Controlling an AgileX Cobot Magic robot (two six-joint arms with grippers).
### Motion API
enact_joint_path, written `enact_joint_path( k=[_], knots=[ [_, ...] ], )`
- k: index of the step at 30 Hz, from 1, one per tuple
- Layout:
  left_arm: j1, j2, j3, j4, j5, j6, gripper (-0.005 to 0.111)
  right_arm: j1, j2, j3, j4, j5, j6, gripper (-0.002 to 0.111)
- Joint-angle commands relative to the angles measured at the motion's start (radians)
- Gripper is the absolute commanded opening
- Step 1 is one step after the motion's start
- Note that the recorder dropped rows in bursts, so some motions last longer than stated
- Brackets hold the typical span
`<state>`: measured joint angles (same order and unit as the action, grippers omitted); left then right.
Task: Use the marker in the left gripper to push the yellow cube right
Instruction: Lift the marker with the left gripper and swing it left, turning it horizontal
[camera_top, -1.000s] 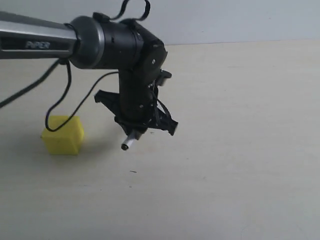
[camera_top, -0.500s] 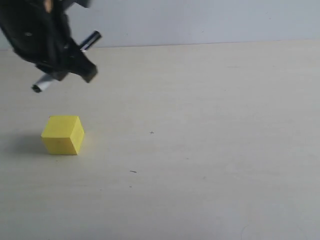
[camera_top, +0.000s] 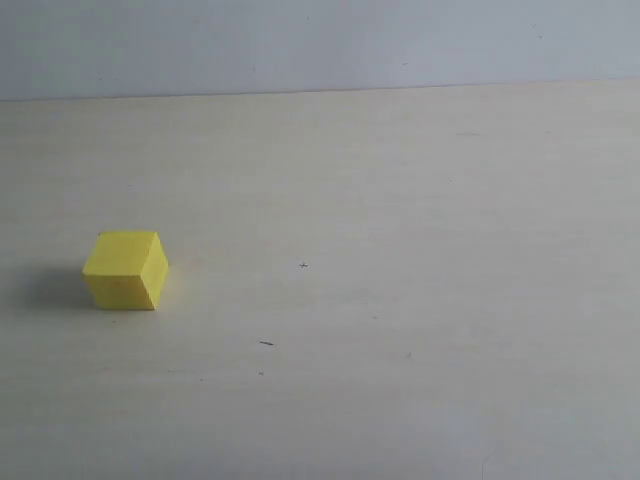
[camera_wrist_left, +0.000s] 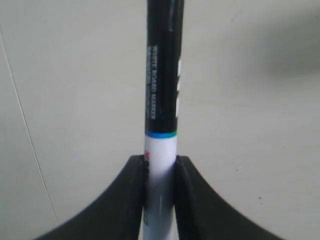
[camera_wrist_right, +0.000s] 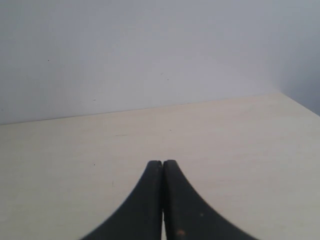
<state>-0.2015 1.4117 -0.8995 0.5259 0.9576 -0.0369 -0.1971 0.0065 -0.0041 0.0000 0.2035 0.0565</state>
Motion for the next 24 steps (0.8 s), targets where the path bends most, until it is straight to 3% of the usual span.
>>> enact_joint_path(
  k=[1, 6, 12, 20, 24],
  knots=[
    [0.001, -0.002, 0.064, 0.004, -0.09, 0.289, 0.0, -0.008, -0.006, 0.004, 0.0, -0.005, -0.001, 0.0],
    [0.001, 0.031, 0.122, 0.06, -0.113, 0.551, 0.0, -0.008, -0.006, 0.004, 0.0, -0.005, -0.001, 0.0],
    [0.001, 0.098, 0.161, 0.066, -0.277, 0.608, 0.0, -0.008, -0.006, 0.004, 0.0, -0.005, -0.001, 0.0],
    [0.008, 0.197, 0.161, 0.008, -0.189, 0.905, 0.0, -0.008, -0.006, 0.004, 0.0, -0.005, -0.001, 0.0],
    [0.034, 0.236, 0.161, -0.159, -0.168, 1.164, 0.0, -0.008, -0.006, 0.004, 0.0, -0.005, -0.001, 0.0]
  ],
)
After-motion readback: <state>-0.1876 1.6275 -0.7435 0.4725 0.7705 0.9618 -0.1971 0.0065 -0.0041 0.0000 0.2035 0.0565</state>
